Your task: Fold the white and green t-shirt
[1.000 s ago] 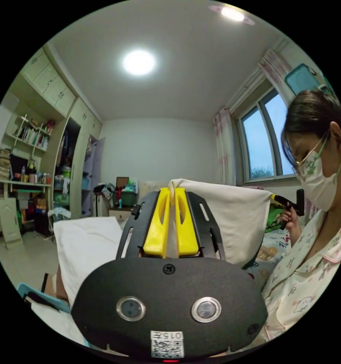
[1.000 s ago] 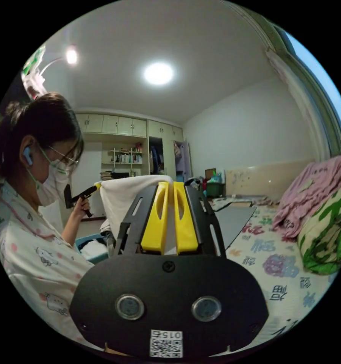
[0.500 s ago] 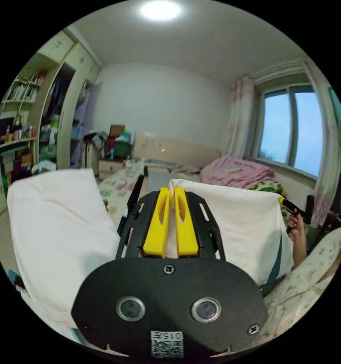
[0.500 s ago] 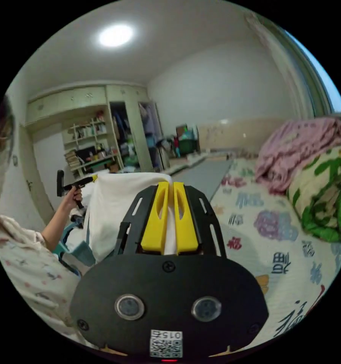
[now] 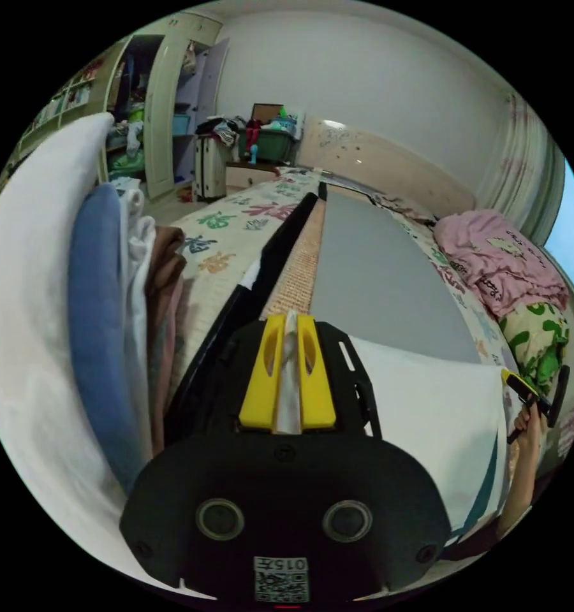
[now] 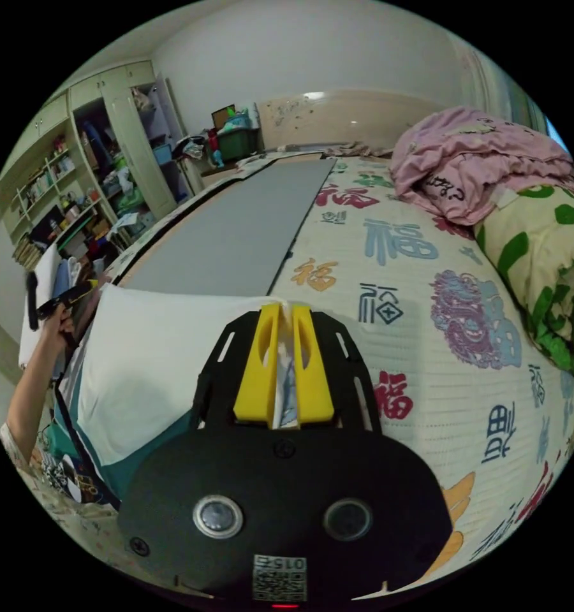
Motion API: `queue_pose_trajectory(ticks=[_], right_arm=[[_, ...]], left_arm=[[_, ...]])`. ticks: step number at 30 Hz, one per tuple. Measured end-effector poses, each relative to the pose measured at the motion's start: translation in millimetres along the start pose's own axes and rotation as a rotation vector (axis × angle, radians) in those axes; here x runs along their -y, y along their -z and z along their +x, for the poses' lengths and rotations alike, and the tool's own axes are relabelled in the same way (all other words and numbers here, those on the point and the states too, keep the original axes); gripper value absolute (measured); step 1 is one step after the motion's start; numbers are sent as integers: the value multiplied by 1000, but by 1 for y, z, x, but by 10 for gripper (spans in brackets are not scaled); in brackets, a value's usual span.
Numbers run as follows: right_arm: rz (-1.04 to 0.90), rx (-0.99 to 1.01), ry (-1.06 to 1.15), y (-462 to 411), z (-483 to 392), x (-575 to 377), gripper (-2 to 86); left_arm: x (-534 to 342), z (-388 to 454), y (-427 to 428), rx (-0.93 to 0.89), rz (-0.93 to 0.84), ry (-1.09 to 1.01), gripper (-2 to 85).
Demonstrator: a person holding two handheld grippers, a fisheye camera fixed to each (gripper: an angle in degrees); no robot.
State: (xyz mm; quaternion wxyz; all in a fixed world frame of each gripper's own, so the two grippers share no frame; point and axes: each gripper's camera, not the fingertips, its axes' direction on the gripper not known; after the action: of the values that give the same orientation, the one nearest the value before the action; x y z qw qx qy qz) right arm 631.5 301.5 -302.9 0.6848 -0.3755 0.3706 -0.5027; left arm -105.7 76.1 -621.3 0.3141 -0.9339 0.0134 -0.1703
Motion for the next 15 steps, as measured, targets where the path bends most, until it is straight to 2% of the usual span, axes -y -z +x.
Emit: queue_pose_trajectory(ticks=[1, 3, 4, 6, 8, 10, 12, 15], right_arm=[[23, -33, -16, 14, 7, -1, 41], [81, -48, -27, 47, 19, -9, 38], [122, 12, 25, 74, 22, -19, 37], [162, 162, 160, 115, 20, -39, 38], [122, 375, 342, 161, 7, -67, 44], [48, 480, 459, 185, -8, -88, 53], [3, 560, 588, 204, -28, -110, 60], [-54, 605, 847, 222, -73, -147, 70]], left_arm=[[2, 1, 7, -7, 24, 0, 52], [3, 10, 47, -154, 153, -36, 63], [3, 14, 58, -211, 174, -65, 65], [-6, 38, 104, -398, 211, -269, 77], [-25, 59, 138, -459, 211, -447, 86], [-53, 81, 162, -505, 178, -681, 96], [-89, 106, 174, -550, 35, -980, 106], [-120, 126, 167, -533, -94, -1173, 108]])
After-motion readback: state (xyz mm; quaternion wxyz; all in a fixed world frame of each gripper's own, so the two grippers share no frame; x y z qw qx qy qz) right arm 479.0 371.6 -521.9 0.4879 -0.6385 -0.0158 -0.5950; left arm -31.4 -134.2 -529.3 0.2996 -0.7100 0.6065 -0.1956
